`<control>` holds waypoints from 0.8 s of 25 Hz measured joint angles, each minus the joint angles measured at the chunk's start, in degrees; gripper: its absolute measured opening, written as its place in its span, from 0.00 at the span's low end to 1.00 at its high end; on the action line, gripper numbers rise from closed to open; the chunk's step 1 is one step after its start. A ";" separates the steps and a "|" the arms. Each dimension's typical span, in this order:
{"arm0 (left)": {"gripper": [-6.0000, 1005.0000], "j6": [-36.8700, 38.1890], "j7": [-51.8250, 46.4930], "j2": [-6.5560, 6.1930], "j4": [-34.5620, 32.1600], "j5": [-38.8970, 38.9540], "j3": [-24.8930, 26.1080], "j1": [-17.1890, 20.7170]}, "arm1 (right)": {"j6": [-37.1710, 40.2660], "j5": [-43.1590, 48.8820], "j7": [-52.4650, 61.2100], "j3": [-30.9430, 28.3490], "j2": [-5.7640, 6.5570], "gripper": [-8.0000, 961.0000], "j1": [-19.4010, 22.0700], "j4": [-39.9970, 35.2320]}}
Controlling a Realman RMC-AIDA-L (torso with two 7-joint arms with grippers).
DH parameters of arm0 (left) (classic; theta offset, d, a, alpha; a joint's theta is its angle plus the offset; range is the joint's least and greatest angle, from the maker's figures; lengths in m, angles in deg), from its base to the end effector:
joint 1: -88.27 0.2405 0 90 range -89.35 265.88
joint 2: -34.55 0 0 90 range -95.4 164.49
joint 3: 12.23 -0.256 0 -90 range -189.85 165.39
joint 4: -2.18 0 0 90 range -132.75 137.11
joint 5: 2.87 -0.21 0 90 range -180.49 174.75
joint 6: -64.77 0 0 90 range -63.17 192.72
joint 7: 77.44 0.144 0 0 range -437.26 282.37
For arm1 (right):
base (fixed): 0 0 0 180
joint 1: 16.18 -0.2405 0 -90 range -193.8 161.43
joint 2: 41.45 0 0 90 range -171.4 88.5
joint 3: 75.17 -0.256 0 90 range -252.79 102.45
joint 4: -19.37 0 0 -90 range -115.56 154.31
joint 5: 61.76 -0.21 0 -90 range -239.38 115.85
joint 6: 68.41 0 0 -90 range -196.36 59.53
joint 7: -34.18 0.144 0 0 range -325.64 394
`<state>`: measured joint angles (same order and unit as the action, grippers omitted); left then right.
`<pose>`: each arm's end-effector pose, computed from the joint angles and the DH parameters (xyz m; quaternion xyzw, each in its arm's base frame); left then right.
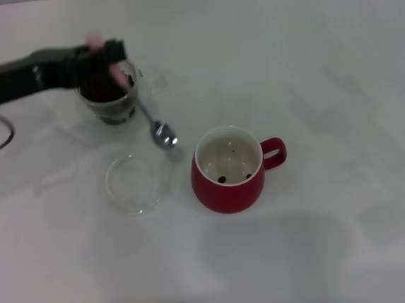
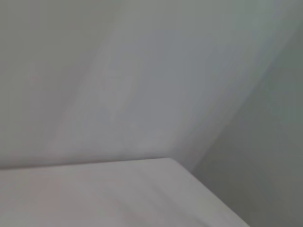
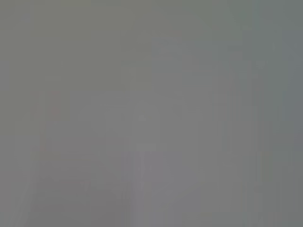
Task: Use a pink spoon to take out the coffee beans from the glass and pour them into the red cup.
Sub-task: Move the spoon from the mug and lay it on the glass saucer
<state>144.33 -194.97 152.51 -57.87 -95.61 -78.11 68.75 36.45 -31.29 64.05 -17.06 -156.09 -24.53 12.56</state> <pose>-0.2147 0.3323 0.0210 -0.8703 -0.3811 -0.2955 0.1004 0.3551 0.2096 0.0806 -0.6392 0.1250 0.4699 0.5959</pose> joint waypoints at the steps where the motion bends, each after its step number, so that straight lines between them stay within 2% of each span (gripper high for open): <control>1: 0.13 0.04 0.00 -0.03 0.00 0.00 0.13 0.72 | 0.21 -0.03 0.39 -0.58 0.07 0.80 0.00 -0.06; 9: 0.13 -0.12 1.45 -0.11 2.18 -0.59 1.62 5.81 | 0.45 -0.07 4.97 -2.34 1.11 0.80 -0.19 -0.14; 13: 0.13 -0.35 2.49 0.36 5.35 -2.16 4.19 6.05 | 0.11 -0.07 5.02 -2.33 1.11 0.80 -0.14 -0.14; 20: 0.13 -1.46 4.30 0.44 9.29 -2.90 6.63 5.71 | -0.08 0.13 5.56 -2.23 1.04 0.80 -0.08 -0.13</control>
<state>142.87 -190.67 152.95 -48.58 -98.51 -71.48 74.45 36.37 -31.16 69.61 -19.29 -155.05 -24.60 12.43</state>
